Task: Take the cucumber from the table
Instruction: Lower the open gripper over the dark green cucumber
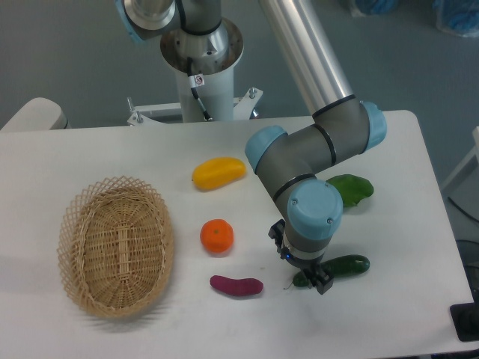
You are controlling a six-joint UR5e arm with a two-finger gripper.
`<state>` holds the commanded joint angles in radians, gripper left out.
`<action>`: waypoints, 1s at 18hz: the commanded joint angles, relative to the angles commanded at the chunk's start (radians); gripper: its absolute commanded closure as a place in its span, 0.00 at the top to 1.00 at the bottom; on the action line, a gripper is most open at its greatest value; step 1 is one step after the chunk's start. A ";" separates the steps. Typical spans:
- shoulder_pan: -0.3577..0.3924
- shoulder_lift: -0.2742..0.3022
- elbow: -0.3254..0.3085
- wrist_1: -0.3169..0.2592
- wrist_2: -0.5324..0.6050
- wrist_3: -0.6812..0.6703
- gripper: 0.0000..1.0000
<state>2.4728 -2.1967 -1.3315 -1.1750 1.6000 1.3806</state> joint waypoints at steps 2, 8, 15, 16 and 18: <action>0.002 0.006 0.002 0.000 0.000 0.000 1.00; 0.005 0.000 0.011 0.001 0.001 -0.002 1.00; 0.023 0.074 -0.101 0.014 -0.008 0.015 1.00; 0.022 0.089 -0.130 0.017 -0.005 0.018 1.00; 0.020 0.112 -0.165 0.017 -0.006 0.041 1.00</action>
<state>2.4927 -2.0848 -1.4970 -1.1582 1.5938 1.4218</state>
